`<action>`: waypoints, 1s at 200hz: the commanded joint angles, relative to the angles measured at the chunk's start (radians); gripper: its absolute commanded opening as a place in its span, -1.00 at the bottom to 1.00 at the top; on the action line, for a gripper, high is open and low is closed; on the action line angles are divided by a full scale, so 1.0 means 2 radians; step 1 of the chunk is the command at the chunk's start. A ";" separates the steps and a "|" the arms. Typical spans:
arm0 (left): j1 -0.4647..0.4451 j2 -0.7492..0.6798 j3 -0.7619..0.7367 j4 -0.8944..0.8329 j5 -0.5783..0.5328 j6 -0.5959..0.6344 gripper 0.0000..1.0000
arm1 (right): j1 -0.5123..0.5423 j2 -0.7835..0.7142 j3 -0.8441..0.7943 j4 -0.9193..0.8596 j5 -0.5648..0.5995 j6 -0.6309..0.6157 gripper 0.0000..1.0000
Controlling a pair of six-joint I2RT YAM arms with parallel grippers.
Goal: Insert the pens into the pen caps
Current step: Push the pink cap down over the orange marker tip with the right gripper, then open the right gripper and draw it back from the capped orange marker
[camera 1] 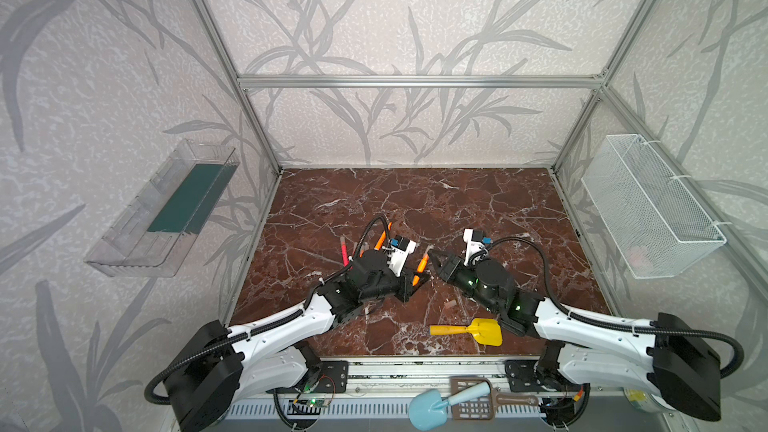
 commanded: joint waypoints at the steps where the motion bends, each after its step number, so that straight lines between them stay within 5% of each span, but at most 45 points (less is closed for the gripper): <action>1: 0.004 -0.017 0.005 0.042 -0.004 0.003 -1.00 | 0.003 -0.015 -0.017 -0.031 0.016 -0.006 -0.47; 67: 0.004 -0.017 0.006 0.040 -0.005 0.004 -1.00 | 0.002 -0.033 -0.007 -0.039 0.017 -0.027 -0.39; 118: 0.004 -0.020 0.007 0.036 -0.006 0.007 -1.00 | 0.002 -0.061 0.039 -0.059 0.034 -0.082 0.07; 154: 0.004 -0.021 0.008 0.033 -0.007 0.010 -1.00 | -0.010 -0.023 0.069 -0.047 0.036 -0.092 0.29; 200: 0.004 -0.022 0.008 0.031 -0.007 0.010 -1.00 | -0.016 0.033 0.110 -0.051 0.015 -0.092 0.31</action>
